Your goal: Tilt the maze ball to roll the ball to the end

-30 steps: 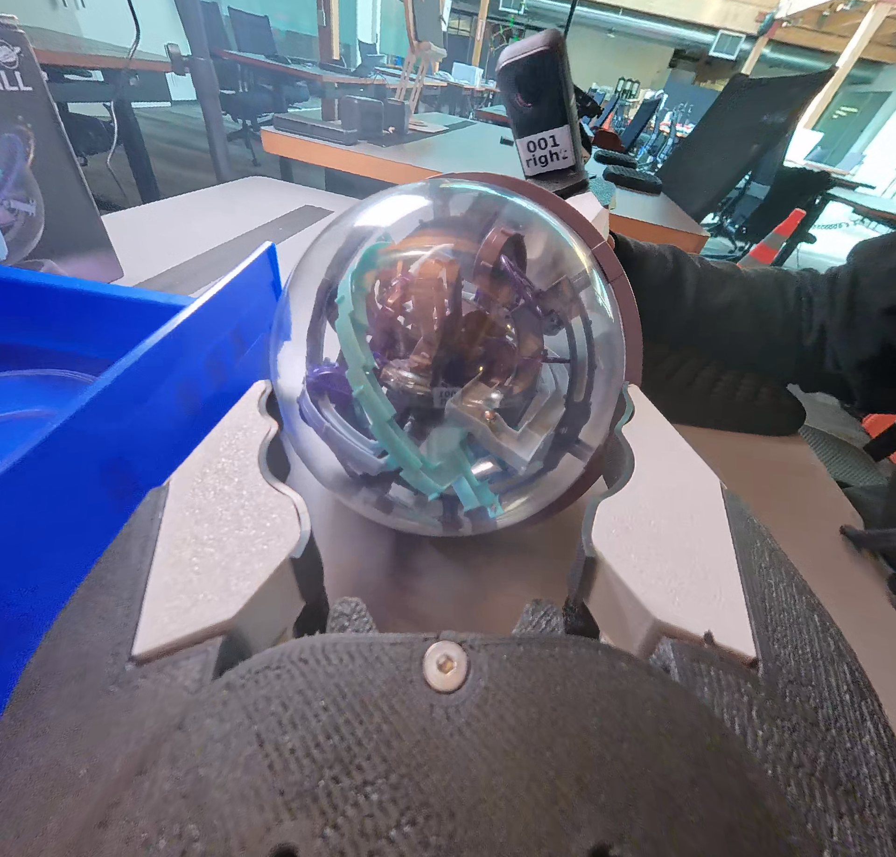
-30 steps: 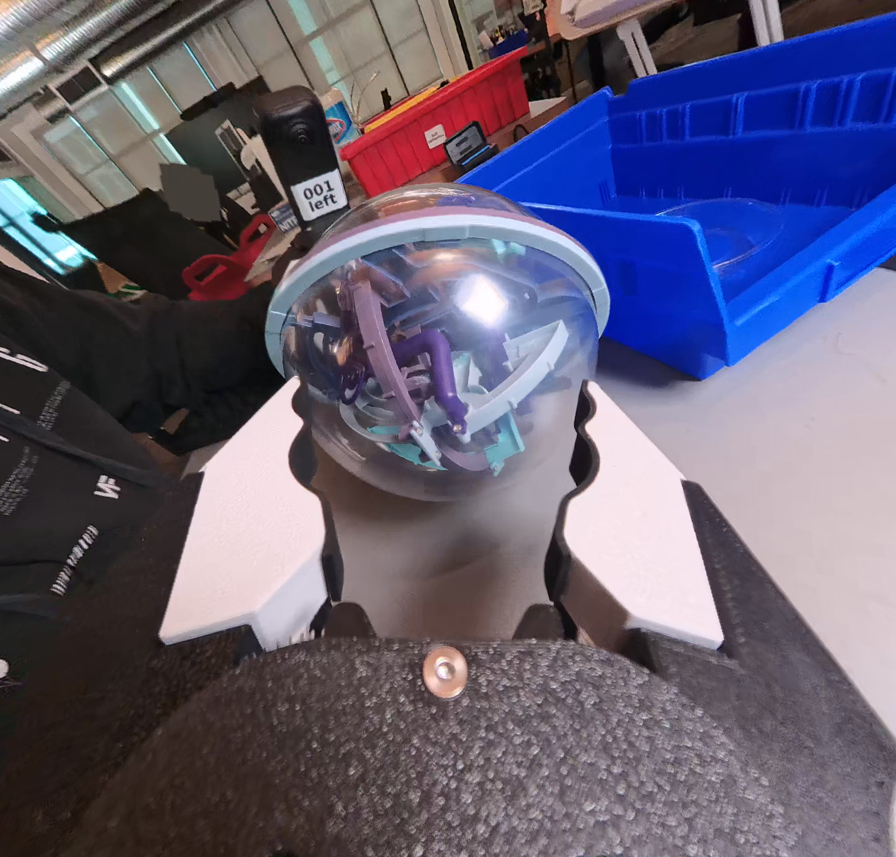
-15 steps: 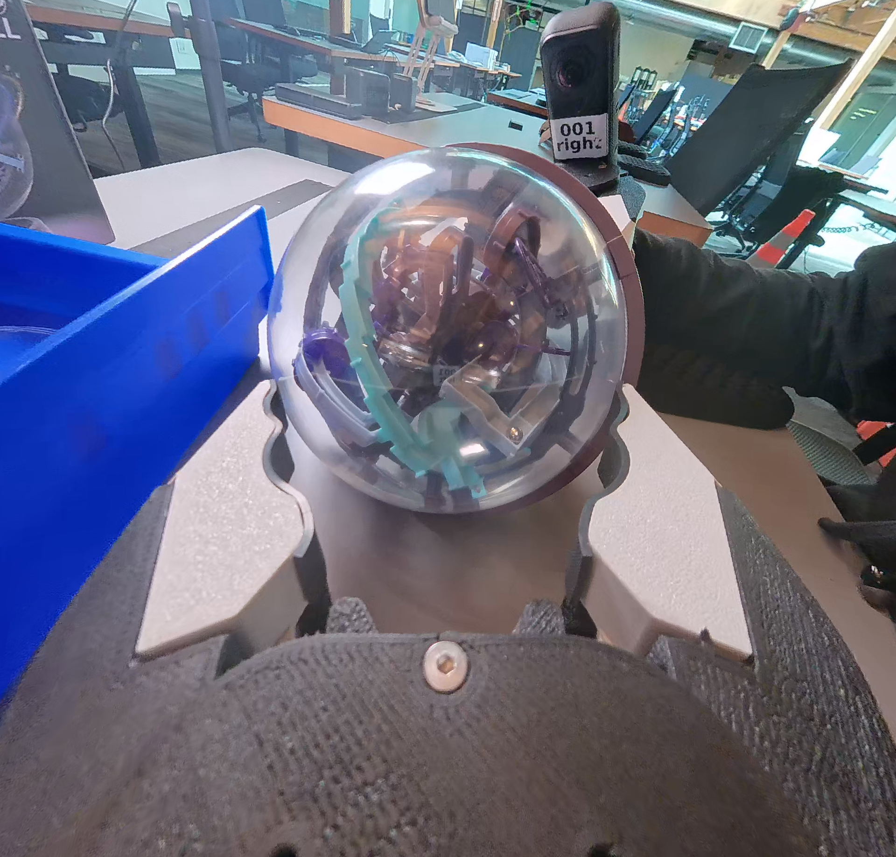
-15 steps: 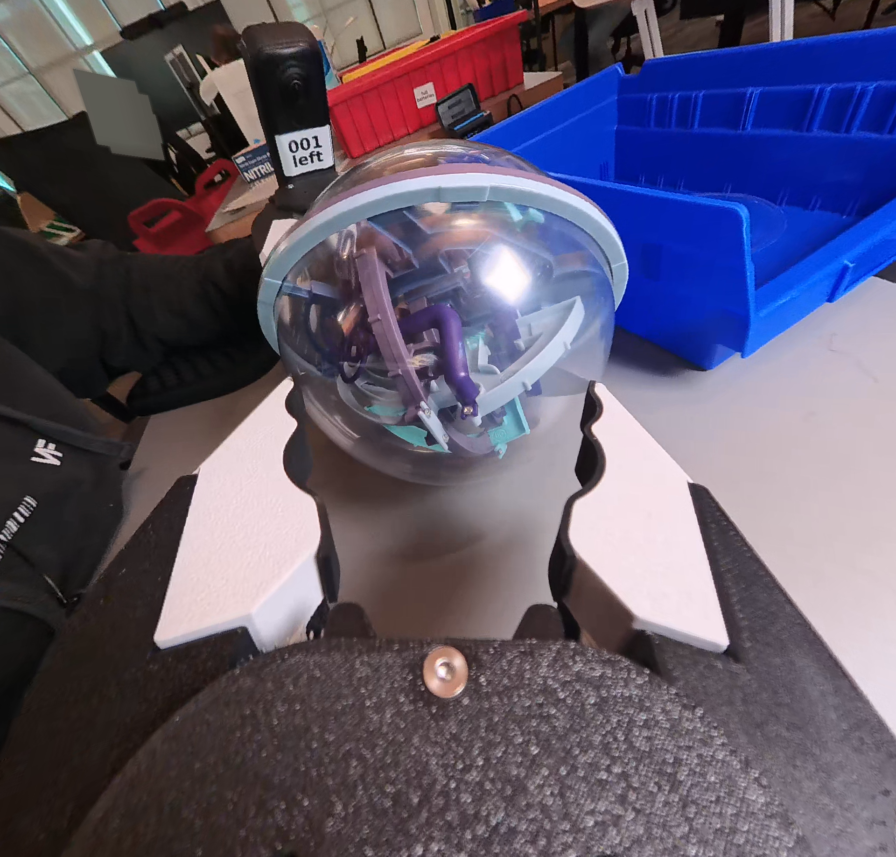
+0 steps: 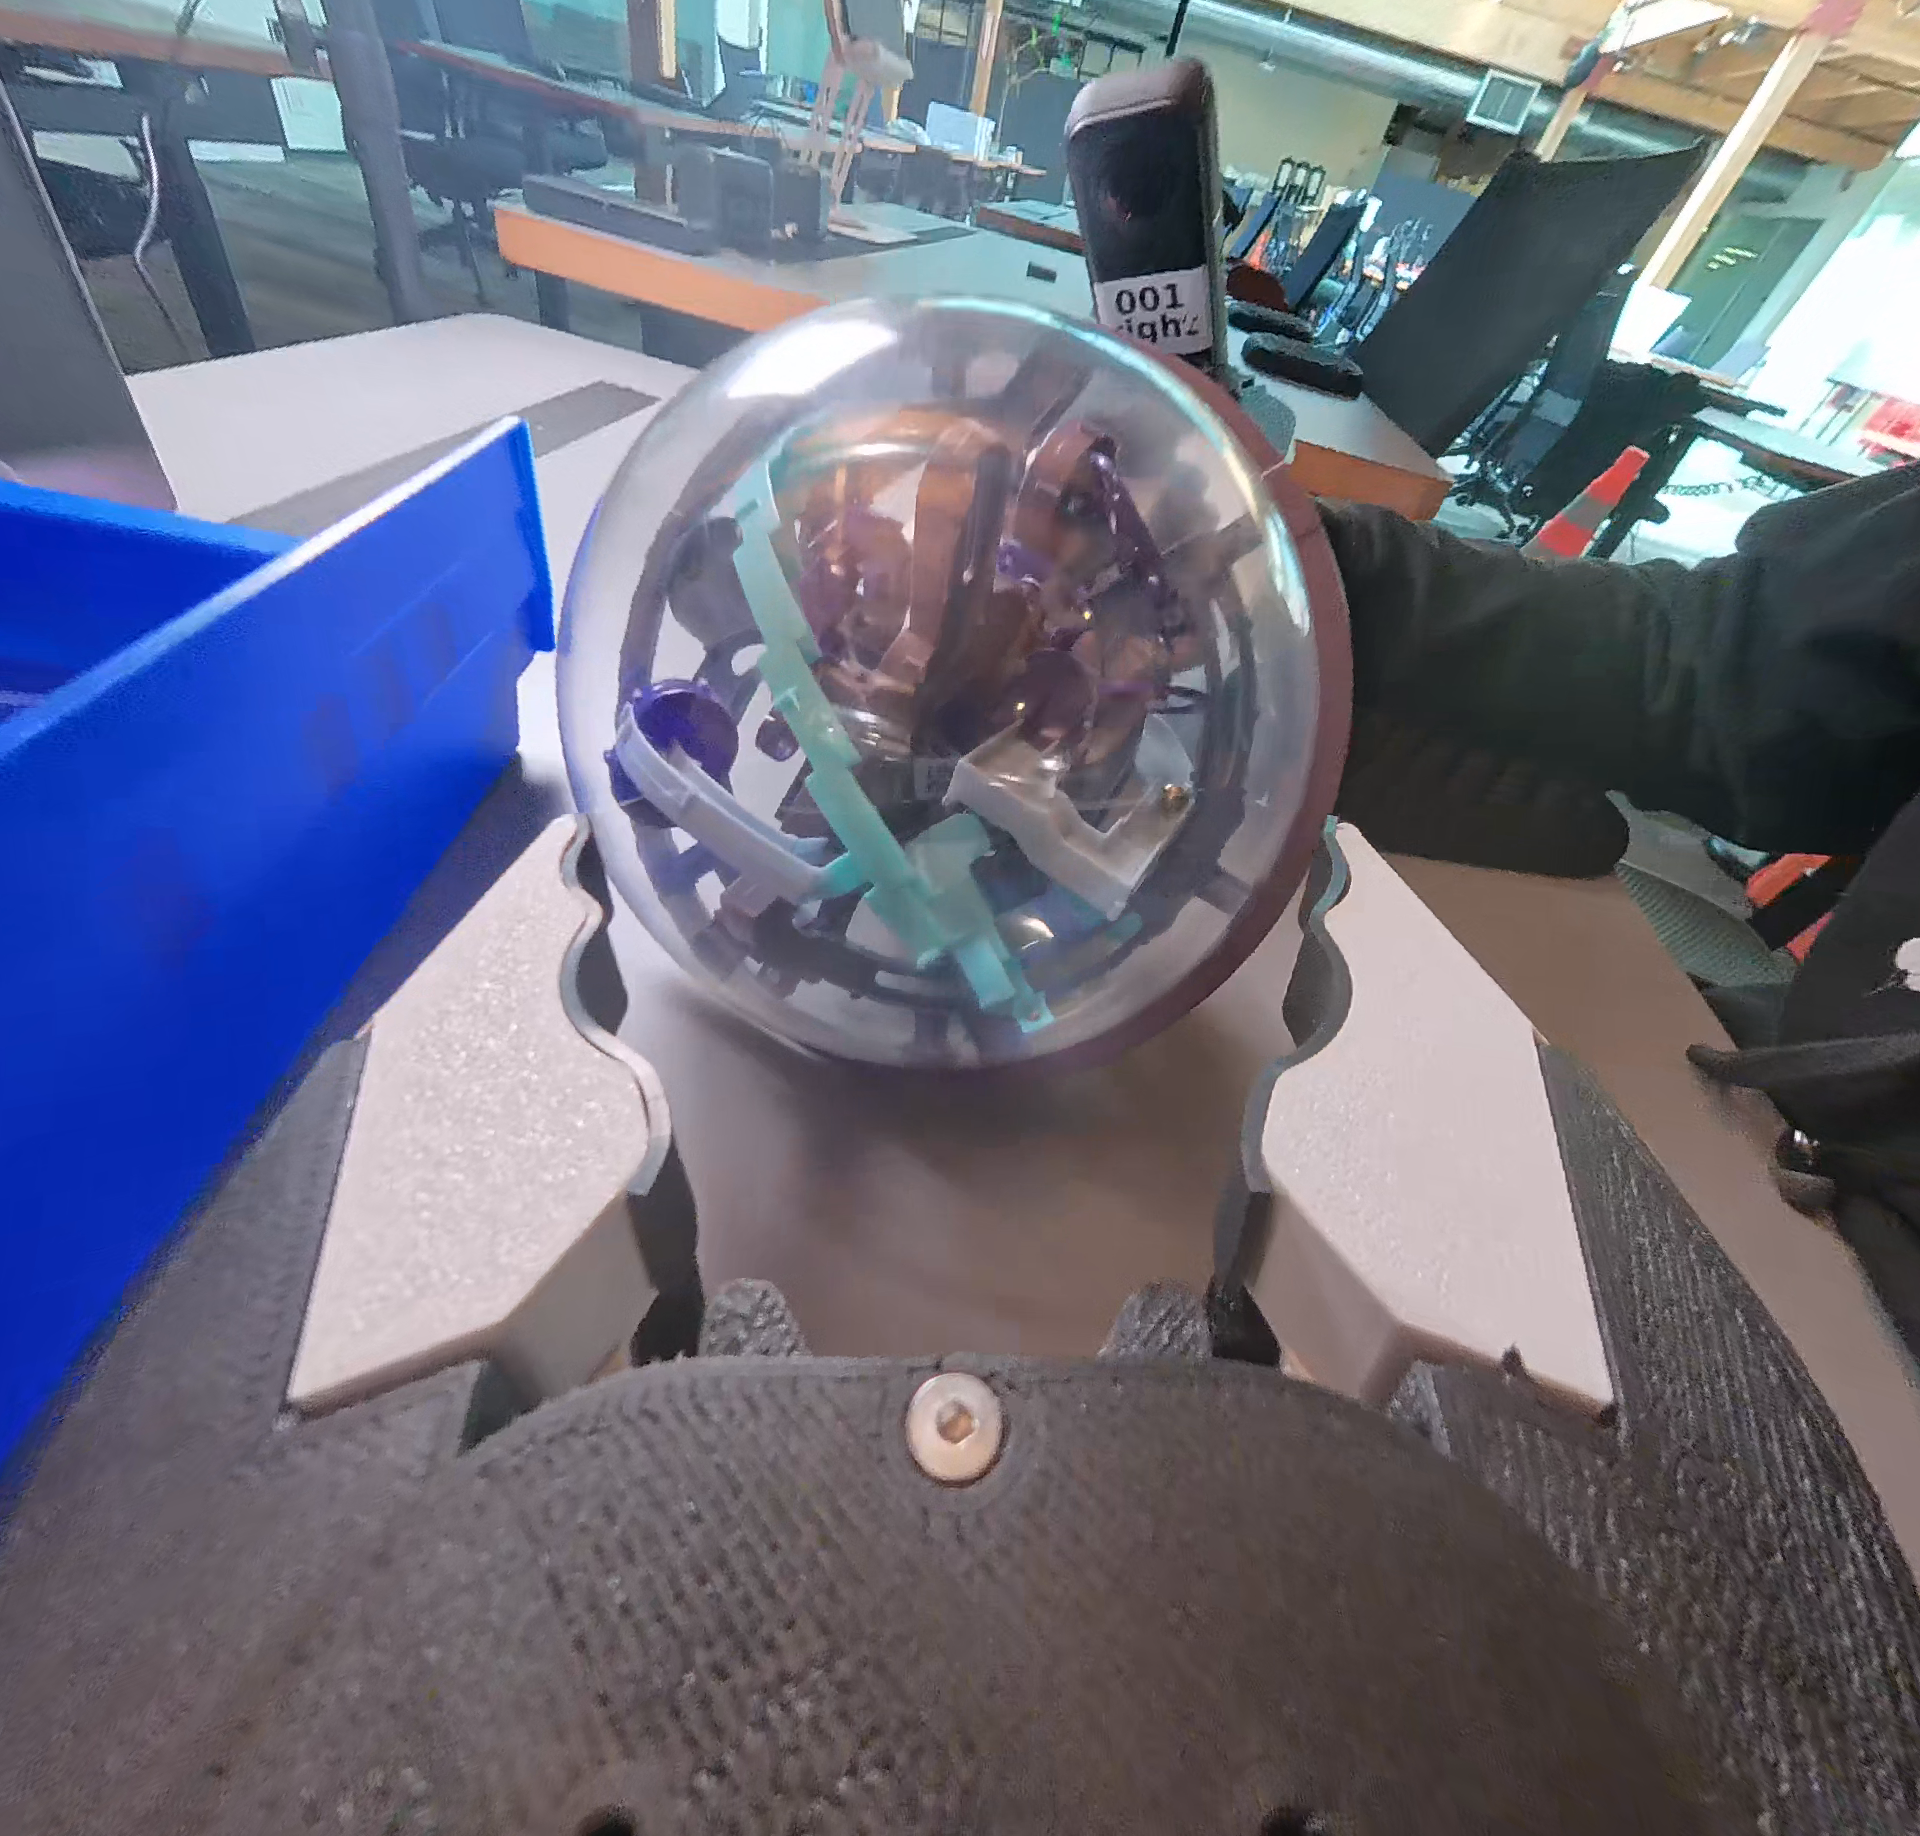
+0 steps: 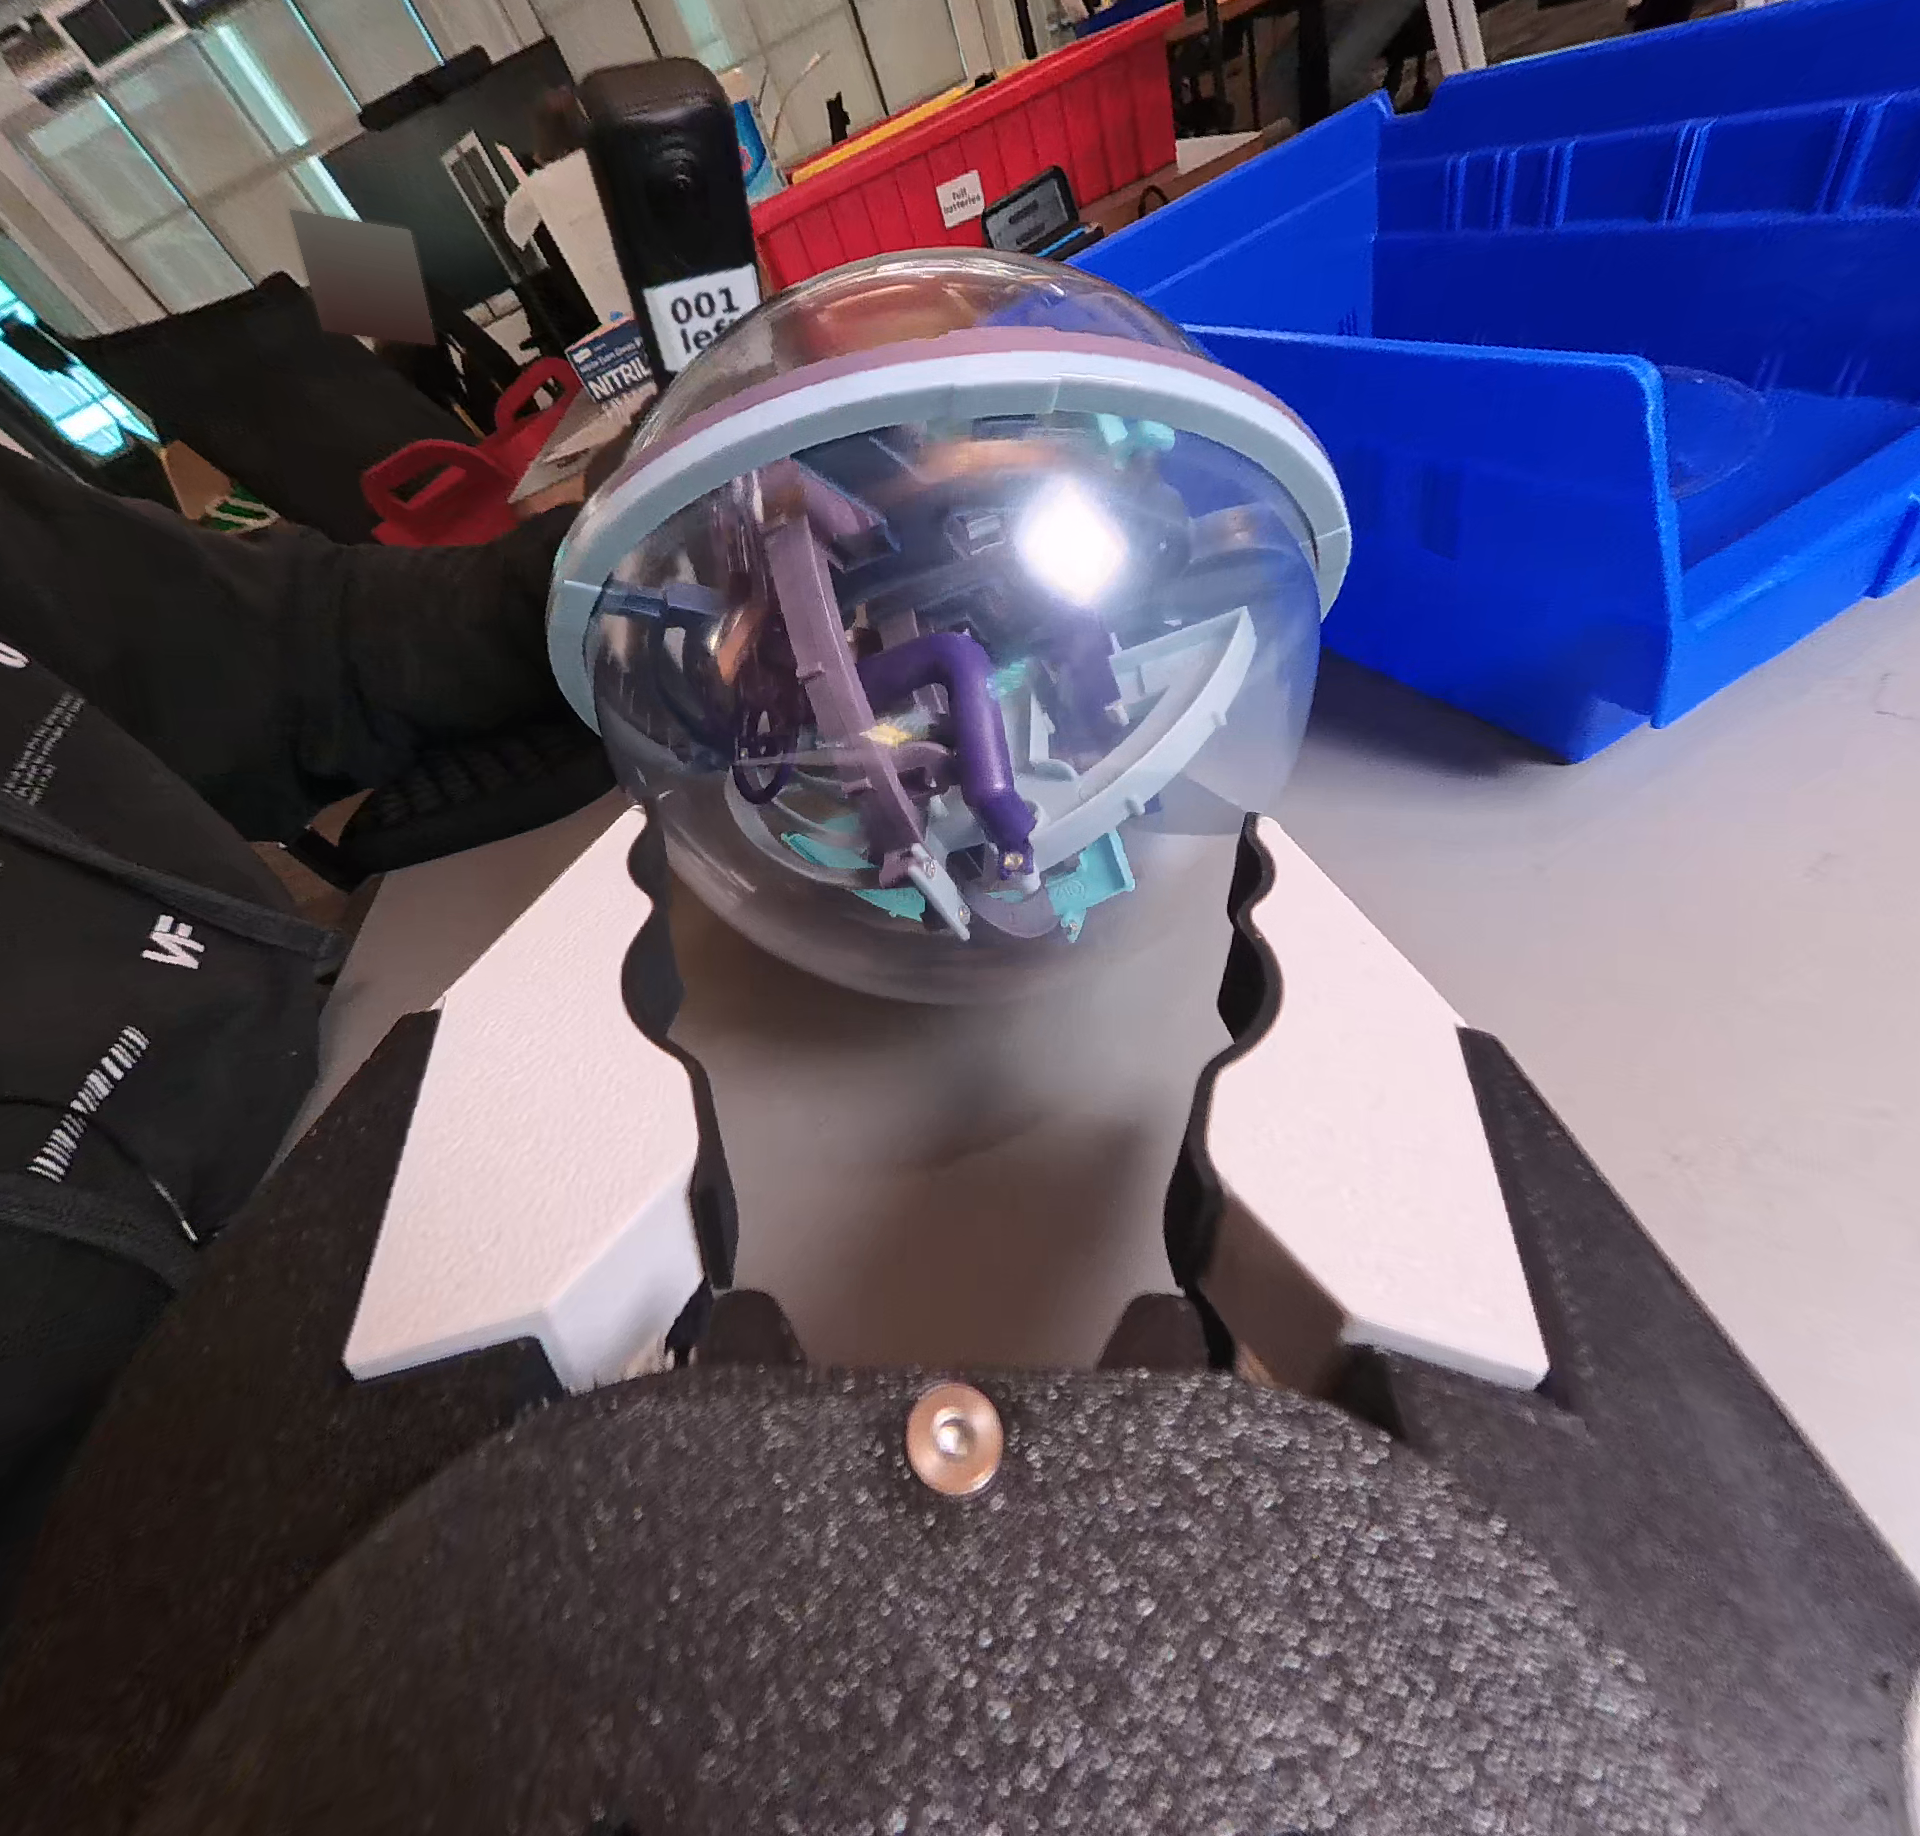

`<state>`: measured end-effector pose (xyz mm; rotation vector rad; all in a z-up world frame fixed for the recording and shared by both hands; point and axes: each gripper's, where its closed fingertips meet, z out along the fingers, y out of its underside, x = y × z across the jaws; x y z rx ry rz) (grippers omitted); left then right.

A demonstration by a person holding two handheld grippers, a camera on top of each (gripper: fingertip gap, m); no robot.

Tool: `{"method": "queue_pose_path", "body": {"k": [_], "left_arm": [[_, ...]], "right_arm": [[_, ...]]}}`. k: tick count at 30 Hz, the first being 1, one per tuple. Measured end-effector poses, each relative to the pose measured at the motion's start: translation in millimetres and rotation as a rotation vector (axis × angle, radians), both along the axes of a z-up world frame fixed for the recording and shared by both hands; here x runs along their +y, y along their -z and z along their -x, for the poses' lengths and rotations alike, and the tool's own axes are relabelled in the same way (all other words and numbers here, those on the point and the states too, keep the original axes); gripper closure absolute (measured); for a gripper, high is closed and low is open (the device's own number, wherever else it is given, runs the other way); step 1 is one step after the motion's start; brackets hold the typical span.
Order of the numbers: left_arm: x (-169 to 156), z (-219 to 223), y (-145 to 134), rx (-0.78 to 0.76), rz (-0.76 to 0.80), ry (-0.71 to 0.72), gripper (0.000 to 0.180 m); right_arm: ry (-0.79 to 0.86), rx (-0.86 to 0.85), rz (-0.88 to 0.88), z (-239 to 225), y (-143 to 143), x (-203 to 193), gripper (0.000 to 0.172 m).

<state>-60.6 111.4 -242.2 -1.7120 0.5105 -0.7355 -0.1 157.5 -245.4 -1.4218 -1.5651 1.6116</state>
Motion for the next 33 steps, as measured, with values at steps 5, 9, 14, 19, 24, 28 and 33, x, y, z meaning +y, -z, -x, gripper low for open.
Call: {"method": "queue_pose_path", "body": {"k": [5,9,14,19,24,28,33], "left_arm": [[4.8,-3.0,4.3,0.042,-0.005,-0.02,0.049],[5.5,-1.5,-0.4,0.024,-0.009,-0.025,0.049],[6.5,0.1,-5.3,-0.012,0.004,-0.028,0.049],[10.5,3.0,-11.2,-0.104,0.056,-0.043,0.05],[15.1,3.4,-14.7,-0.132,0.085,-0.058,0.05],[19.0,4.8,-16.9,-0.154,0.101,-0.074,0.052],[27.9,10.4,-25.3,-0.197,0.099,-0.104,0.061]], "right_arm": [[-0.005,-0.011,-0.02,0.2,2.7,-2.5,0.065],[-0.021,-0.041,-0.011,0.9,9.0,-5.2,0.065],[-0.037,-0.083,-0.041,1.7,18.7,-9.7,0.065],[-0.051,-0.135,-0.08,2.3,31.6,-13.5,0.07],[-0.044,-0.18,-0.162,2.0,41.1,-12.8,0.073],[0.012,-0.144,-0.231,-4.8,32.7,6.5,0.071],[0.198,0.092,-0.306,-20.3,-21.4,51.7,0.094]]}}
